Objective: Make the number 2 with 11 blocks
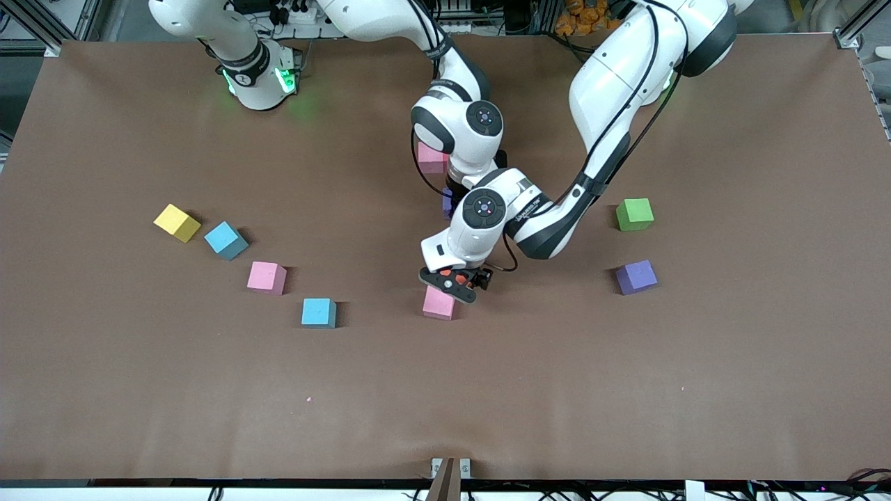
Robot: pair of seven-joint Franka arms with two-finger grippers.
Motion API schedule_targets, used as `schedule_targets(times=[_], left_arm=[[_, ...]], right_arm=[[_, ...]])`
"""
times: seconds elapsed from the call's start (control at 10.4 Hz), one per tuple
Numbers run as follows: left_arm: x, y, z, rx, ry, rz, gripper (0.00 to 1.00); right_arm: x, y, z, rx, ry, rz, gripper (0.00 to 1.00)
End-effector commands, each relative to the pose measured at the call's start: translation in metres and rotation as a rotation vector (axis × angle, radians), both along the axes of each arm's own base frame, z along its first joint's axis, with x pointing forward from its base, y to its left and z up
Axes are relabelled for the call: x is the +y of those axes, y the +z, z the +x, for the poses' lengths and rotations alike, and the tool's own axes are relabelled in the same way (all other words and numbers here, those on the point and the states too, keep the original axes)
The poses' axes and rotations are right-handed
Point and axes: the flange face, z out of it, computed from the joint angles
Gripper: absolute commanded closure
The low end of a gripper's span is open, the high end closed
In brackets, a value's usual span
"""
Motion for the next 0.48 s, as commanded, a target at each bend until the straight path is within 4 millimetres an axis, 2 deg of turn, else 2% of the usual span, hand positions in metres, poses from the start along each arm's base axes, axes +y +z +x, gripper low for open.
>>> schedule_targets(times=[0.0,0.19,0.29,0.38], left_arm=[[-0.001,-0.004,0.001,-0.024,-0.036,0.017,0.04],[0.001,-0.003,0.003,-0.033,-0.040,0.024,0.58],[0.002,0.002,0.005,-0.038,-0.033,0.020,0.79],[0.004,0.008,0.008,-0.043,-0.024,0.018,0.89]], right_arm=[[0.006,-0.002,0.003,0.011,-0.008,0.011,0.00],[0.006,0.003,0.002,0.014,-0.006,0.010,0.00],[0.006,0.006,0.001,0.015,-0.002,0.009,0.00],[0.003,0.007,-0.001,0.034,-0.004,-0.013,0.00]])
